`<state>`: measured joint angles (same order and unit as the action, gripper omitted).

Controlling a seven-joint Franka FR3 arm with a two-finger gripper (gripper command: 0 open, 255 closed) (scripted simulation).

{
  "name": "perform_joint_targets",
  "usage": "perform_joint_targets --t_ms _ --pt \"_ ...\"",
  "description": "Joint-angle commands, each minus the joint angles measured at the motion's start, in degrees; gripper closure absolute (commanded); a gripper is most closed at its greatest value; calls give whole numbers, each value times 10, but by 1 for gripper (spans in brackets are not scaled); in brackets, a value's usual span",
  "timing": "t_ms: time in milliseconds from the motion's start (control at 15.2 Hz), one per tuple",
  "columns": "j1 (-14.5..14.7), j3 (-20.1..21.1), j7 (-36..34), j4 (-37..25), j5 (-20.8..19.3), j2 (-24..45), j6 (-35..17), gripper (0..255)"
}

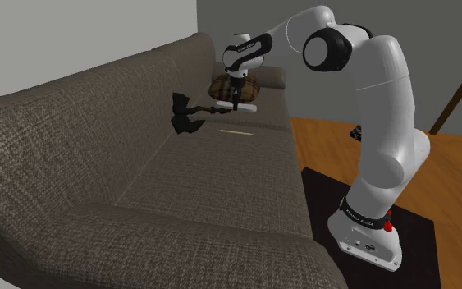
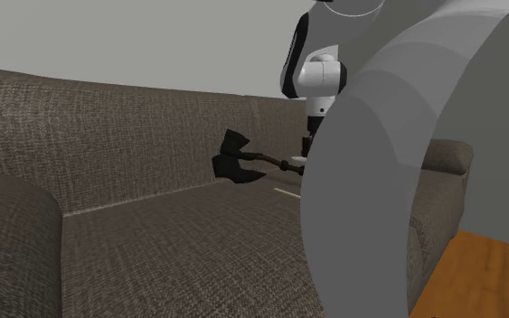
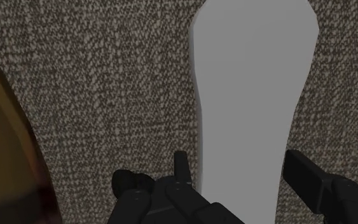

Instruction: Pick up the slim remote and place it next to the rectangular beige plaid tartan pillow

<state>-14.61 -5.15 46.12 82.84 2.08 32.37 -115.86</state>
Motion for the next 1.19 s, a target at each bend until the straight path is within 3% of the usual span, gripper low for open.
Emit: perform_joint_targets --t_ms 0,462,990,1056,1122 --pt "0 0 0 9 1 5 -14 255" --pt "0 2 1 30 3 27 -57 255" --pt "0 1 1 30 3 27 -57 255" --pt "0 1 1 28 3 28 -56 0" --pt "0 1 1 30 3 27 -58 0"
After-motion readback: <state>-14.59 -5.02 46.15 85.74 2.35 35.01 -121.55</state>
